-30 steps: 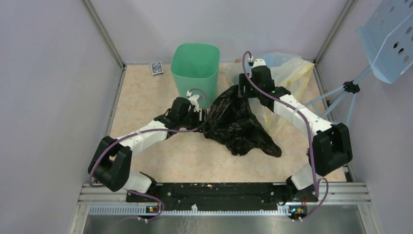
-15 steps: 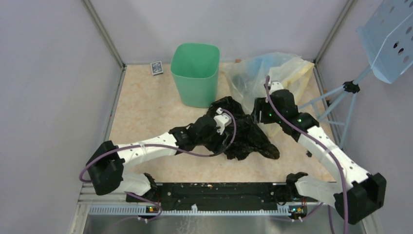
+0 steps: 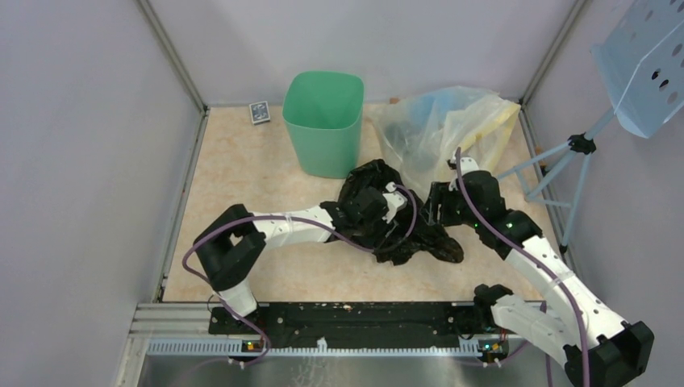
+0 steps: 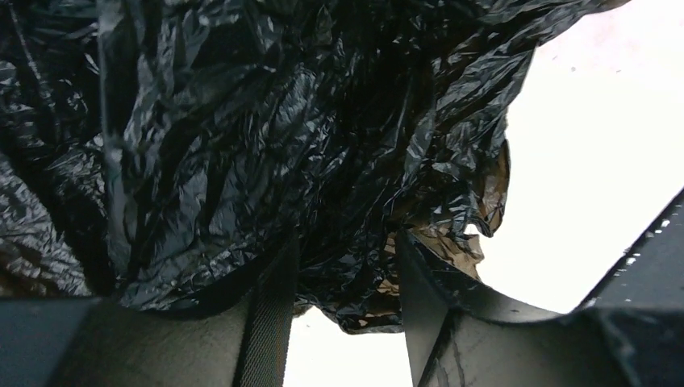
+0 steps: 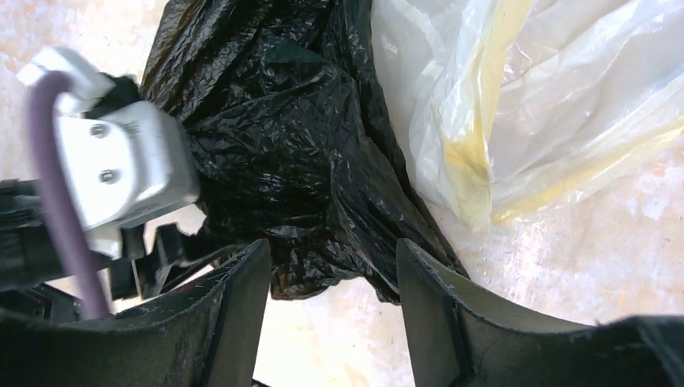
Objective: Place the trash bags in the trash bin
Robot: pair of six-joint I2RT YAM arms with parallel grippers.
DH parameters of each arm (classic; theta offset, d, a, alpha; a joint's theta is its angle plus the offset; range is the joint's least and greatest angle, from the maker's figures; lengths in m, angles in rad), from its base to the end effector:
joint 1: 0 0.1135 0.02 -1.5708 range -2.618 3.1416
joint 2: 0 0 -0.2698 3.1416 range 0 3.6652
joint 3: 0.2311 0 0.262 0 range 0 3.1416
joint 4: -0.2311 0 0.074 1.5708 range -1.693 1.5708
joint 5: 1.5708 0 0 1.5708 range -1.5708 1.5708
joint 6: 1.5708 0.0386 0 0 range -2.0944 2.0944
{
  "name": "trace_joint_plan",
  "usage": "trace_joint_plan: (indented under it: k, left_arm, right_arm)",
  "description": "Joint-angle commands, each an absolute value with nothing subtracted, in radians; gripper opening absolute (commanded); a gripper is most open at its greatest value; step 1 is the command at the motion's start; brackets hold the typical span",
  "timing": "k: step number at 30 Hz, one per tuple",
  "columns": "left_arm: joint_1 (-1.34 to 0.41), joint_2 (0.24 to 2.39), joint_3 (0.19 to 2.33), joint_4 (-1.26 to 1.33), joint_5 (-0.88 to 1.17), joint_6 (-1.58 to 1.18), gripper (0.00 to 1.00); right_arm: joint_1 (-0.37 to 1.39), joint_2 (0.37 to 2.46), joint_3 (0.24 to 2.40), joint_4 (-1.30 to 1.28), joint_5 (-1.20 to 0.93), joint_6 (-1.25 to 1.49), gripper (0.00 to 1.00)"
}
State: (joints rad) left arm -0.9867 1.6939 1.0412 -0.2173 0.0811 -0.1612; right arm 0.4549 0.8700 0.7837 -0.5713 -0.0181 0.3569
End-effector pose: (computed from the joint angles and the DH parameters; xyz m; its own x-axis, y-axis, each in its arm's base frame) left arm 0.1985 -0.3060 0.1881 -0.5541 0.5481 -0.6265 0.7815 0.6018 -0.1646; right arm 0.1743 0.0860 0.2887 -0.6724 0.0600 -0.7377 -0.2318 0.9295 0.2869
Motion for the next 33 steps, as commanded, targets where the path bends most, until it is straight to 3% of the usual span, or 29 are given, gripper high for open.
trace_joint_plan:
  k: [1, 4, 7, 20, 27, 29, 33]
  left_arm:
    - [-0.992, 1.736, 1.086, -0.188, 0.061, -0.158, 0.50]
    - [-0.992, 1.765, 1.086, -0.178, 0.070, -0.167, 0.32]
    - [-0.992, 1.758, 1.084, -0.179, 0.087, -0.189, 0.01]
    - [-0.904, 1.434, 1.146, -0.297, 0.120, -0.343, 0.00]
    - [-0.791, 1.370, 1.196, -0.277, 0.298, -0.429, 0.00]
    - [-0.780, 1.365, 1.219, -0.274, 0.318, -0.439, 0.00]
    - [-0.768, 1.367, 1.264, -0.289, 0.337, -0.438, 0.00]
  right_arm:
    - [0.451, 0.818, 0.775, -0.547, -0.033, 0.382, 0.58]
    - [0.450, 0.810, 0.761, -0.543, -0.029, 0.389, 0.58]
    - [0.450, 0.792, 0.752, -0.540, -0.046, 0.394, 0.57]
    - [0.451, 0.687, 0.749, -0.460, -0.293, 0.344, 0.59]
    - [0.453, 0.644, 0.671, -0.245, -0.480, 0.354, 0.45]
    - [0.467, 0.643, 0.652, -0.200, -0.461, 0.346, 0.51]
    - [0.518, 0.660, 0.638, -0.155, -0.361, 0.293, 0.74]
